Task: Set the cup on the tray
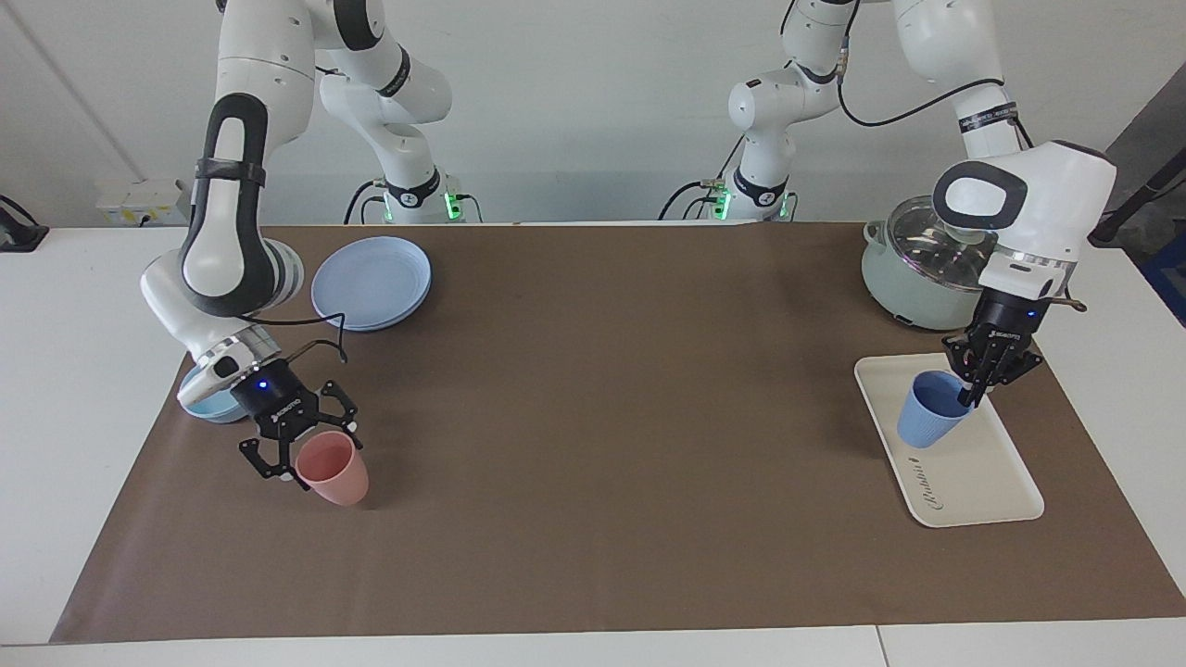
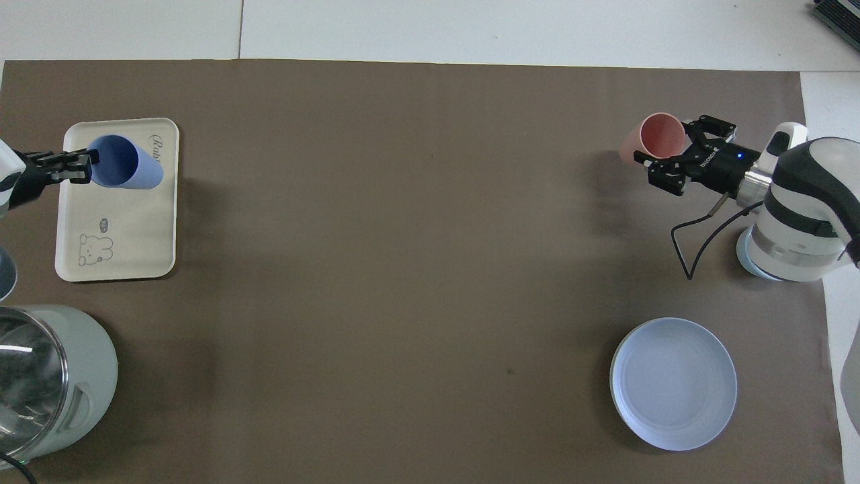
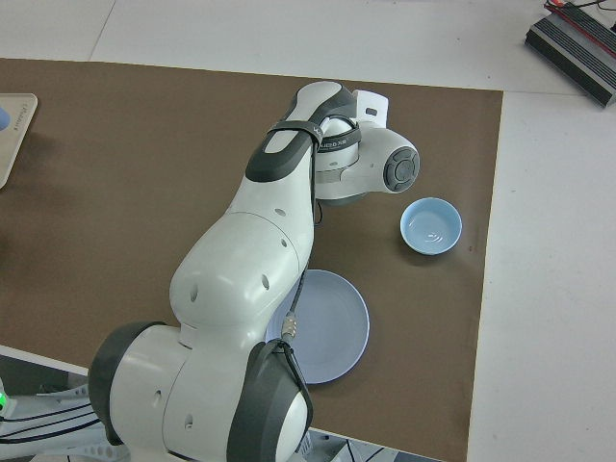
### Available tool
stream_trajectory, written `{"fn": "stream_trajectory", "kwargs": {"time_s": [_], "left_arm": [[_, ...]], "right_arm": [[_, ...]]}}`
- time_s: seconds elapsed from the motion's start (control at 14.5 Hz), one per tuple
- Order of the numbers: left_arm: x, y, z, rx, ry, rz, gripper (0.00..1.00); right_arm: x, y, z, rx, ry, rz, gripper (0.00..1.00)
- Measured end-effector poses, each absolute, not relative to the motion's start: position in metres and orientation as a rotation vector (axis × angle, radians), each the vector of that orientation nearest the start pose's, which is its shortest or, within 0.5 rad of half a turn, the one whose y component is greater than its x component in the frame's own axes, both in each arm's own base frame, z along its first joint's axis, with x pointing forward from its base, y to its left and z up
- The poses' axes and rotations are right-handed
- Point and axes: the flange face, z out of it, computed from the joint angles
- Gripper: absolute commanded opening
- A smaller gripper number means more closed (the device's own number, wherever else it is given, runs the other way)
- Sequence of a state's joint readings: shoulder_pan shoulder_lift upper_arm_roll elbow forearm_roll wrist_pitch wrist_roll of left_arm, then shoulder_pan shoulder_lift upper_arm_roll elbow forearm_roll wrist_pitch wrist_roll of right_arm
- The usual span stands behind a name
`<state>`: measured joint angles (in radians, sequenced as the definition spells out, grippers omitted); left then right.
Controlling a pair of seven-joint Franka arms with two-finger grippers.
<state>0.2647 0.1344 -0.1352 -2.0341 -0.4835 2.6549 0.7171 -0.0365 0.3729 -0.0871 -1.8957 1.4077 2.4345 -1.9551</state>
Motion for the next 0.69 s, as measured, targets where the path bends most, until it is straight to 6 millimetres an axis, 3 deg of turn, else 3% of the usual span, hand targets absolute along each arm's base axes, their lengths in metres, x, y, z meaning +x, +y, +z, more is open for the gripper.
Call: {"fn": "stream_trajectory", "kwargs": {"time_s": [0.41, 0.69], "left_arm": [[0.618, 0.1, 0.399, -3.066, 0.29, -0.941, 0.0], [0.627, 0.101, 0.396, -3.055, 0.286, -0.962, 0.0]], "right_arm": [[0.641, -0.07, 0.321, -2.349, -0.956, -1.191, 0.0], [0.639, -0.071, 0.31, -2.337, -0.978, -1.215, 0.0]]}}
